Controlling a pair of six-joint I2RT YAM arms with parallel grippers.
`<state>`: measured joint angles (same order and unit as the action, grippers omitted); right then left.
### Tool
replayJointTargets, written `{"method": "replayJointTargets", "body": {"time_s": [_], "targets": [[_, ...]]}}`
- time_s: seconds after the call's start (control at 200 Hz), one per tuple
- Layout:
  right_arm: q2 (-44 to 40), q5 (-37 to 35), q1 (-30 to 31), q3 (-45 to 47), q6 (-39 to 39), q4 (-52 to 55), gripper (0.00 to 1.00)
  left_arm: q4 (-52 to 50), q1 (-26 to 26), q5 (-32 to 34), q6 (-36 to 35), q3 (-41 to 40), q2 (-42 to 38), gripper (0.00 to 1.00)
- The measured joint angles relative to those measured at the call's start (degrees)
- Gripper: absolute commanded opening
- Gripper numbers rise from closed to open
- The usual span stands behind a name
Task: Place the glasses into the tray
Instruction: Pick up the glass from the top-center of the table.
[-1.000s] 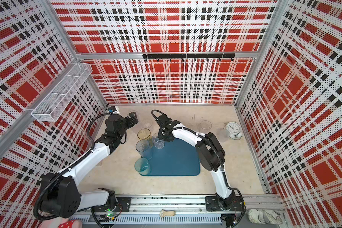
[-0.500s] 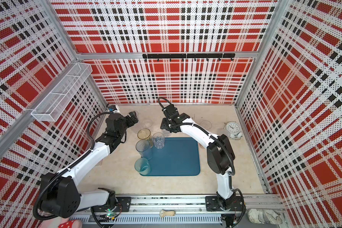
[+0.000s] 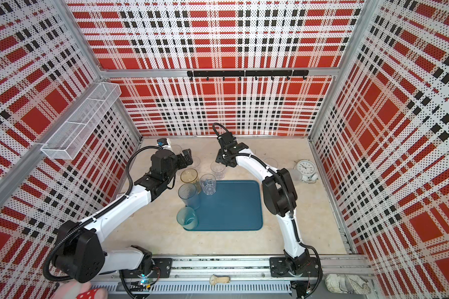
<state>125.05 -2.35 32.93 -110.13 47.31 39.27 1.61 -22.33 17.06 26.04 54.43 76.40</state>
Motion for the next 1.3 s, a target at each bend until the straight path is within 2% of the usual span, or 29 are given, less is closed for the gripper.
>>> {"method": "replayJointTargets", "body": {"time_s": [0.215, 0.731, 0.982, 1.298], "targets": [[2.58, 0.48, 0.0, 0.0, -0.35, -0.04, 0.47, -0.09, 0.0, 0.09, -0.02, 0.0, 0.0, 0.98], [4.61, 0.28, 0.0, -0.02, -2.56, -1.01, 0.17, -0.44, 1.29, 1.42, 0.31, -0.02, -1.01, 0.98], [5.55, -1.77, 0.0, -2.49, -4.02, 1.11, 0.09, -0.76, 3.63, 1.2, 0.7, -0.11, -1.01, 0.98], [5.14, -5.66, 0.0, -5.03, -7.26, 4.83, 0.05, -0.76, 4.04, 0.9, 0.76, -0.2, -1.01, 0.98]]}}
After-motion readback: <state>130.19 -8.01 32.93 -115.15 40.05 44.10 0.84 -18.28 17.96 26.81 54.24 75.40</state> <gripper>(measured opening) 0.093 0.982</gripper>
